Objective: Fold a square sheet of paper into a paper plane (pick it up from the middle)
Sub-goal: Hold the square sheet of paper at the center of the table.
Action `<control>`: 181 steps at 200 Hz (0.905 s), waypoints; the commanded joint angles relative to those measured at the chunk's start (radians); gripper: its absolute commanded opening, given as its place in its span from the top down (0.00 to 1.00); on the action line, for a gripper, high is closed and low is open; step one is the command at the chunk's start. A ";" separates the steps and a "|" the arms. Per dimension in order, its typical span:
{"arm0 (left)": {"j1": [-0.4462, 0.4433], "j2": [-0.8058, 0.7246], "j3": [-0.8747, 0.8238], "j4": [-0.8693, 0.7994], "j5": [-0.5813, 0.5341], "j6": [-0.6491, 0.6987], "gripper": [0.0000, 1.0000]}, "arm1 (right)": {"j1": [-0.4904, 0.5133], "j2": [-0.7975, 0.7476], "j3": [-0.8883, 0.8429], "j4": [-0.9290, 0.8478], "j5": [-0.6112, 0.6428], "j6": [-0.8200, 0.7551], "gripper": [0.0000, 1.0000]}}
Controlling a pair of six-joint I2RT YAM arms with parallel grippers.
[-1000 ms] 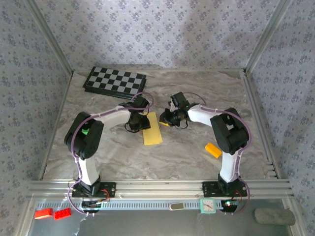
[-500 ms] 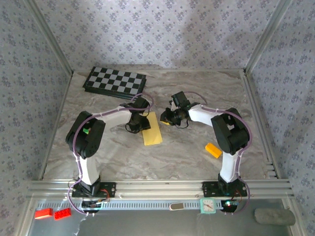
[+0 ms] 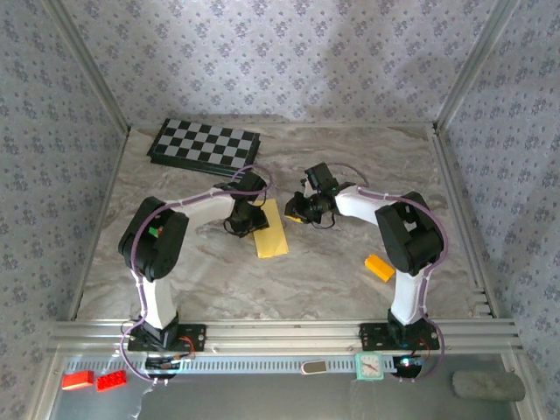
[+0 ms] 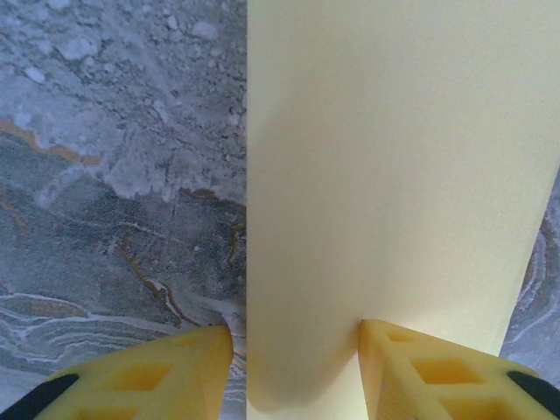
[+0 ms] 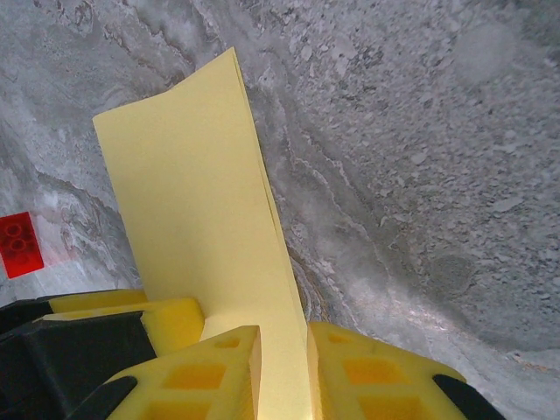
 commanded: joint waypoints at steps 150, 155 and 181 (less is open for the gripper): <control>0.008 0.112 -0.020 -0.070 0.002 -0.033 0.53 | 0.039 0.050 0.069 -0.018 -0.072 -0.082 0.78; 0.009 0.113 -0.019 -0.070 0.004 -0.030 0.53 | 0.041 0.054 0.073 -0.021 -0.075 -0.085 0.78; 0.009 0.121 -0.018 -0.069 0.005 -0.021 0.53 | 0.051 0.073 0.091 -0.033 -0.084 -0.099 0.79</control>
